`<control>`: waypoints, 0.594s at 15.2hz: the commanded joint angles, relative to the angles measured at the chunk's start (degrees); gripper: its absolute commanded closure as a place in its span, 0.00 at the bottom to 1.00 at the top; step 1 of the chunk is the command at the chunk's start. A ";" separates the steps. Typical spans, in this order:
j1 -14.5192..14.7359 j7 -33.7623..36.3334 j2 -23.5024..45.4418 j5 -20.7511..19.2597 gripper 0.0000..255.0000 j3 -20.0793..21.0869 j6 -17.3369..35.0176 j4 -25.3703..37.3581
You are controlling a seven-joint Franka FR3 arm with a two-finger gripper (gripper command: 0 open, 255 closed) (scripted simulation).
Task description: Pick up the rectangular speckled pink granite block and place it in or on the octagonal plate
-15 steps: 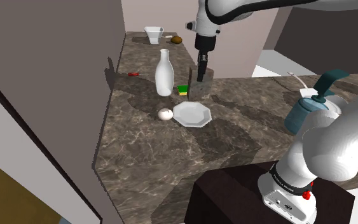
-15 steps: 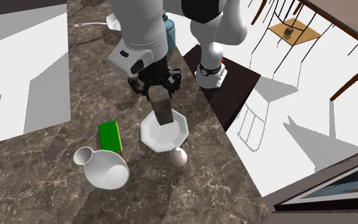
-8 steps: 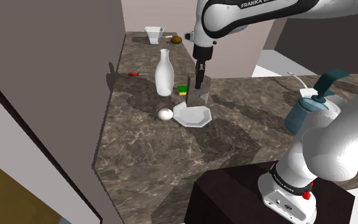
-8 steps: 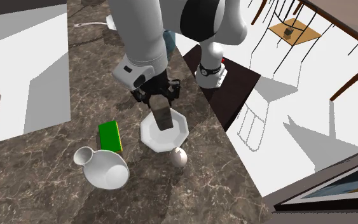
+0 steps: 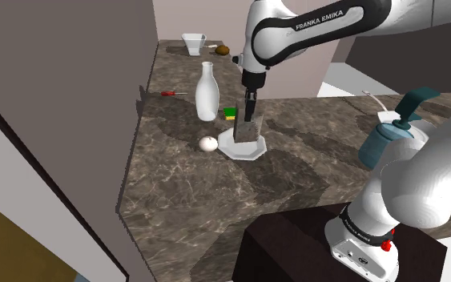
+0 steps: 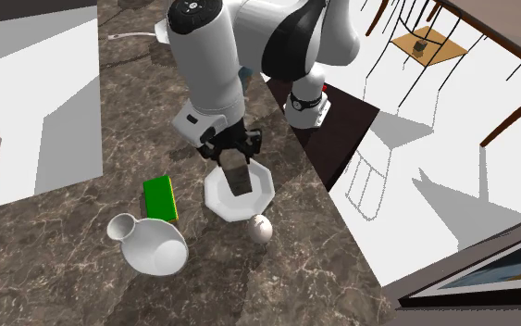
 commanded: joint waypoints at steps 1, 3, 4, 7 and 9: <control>0.08 0.07 0.44 0.10 1.00 0.06 1.75 -1.22; 0.09 -0.05 1.00 0.20 1.00 0.00 3.26 -2.19; 0.09 -0.05 0.99 0.19 1.00 0.00 3.26 -2.20; 0.09 -0.05 1.00 0.20 1.00 0.00 3.26 -2.19; 0.09 -0.05 1.00 0.20 1.00 0.00 3.26 -2.19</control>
